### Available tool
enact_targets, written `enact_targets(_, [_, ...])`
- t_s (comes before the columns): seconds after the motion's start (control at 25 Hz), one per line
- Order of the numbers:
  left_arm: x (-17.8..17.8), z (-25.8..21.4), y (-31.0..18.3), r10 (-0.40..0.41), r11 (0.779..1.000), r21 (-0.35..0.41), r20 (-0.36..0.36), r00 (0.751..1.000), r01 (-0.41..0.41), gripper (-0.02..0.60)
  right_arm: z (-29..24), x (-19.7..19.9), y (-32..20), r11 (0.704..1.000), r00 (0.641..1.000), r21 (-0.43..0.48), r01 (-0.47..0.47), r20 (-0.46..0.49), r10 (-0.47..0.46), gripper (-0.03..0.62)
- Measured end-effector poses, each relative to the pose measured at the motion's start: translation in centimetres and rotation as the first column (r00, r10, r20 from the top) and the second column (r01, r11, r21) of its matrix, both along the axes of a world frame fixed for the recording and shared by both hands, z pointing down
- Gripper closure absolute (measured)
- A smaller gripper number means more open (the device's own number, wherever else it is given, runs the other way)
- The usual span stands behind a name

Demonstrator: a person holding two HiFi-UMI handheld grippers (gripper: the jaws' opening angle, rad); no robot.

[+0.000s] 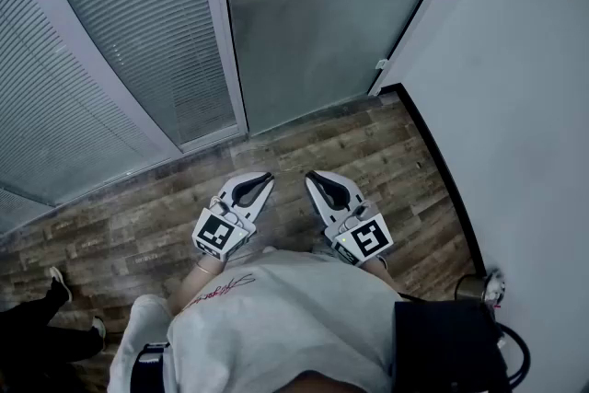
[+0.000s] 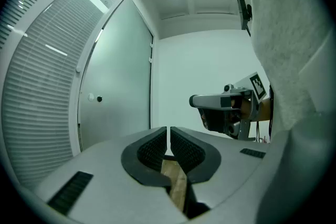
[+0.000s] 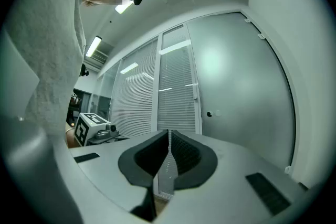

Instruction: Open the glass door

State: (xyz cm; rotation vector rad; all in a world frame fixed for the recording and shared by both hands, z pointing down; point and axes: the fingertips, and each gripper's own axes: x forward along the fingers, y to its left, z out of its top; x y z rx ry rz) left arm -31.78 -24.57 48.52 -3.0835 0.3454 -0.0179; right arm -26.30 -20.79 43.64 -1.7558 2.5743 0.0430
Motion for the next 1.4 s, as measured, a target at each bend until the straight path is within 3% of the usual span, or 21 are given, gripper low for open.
enact_targets(0.28, [-0.2, -0.2, -0.6, 0.000, 1.000, 0.025, 0.011, 1.000, 0.000, 0.546, -0.1, -0.1, -0.7, 1.000, 1.000, 0.001, -0.003, 0.006, 0.003, 0.563])
enact_targets(0.92, [-1.5, -0.7, -0.9, -0.018, 0.999, -0.028, -0.013, 1.000, 0.018, 0.546, -1.0, 1.3, -1.0, 0.997, 0.994, 0.016, -0.078, 0.075, 0.077, 0.562])
enact_targets(1.2, [-1.7, -0.7, -3.4, -0.051, 0.998, -0.030, -0.030, 0.998, 0.050, 0.546, -2.2, 4.5, -4.7, 0.984, 0.983, 0.038, -0.172, 0.067, 0.169, 0.562])
enact_targets(1.4, [-2.0, -0.7, -6.8, -0.096, 0.994, -0.050, -0.014, 0.995, 0.095, 0.546, -2.2, 5.4, -9.3, 0.985, 0.985, 0.043, -0.166, 0.054, 0.163, 0.561])
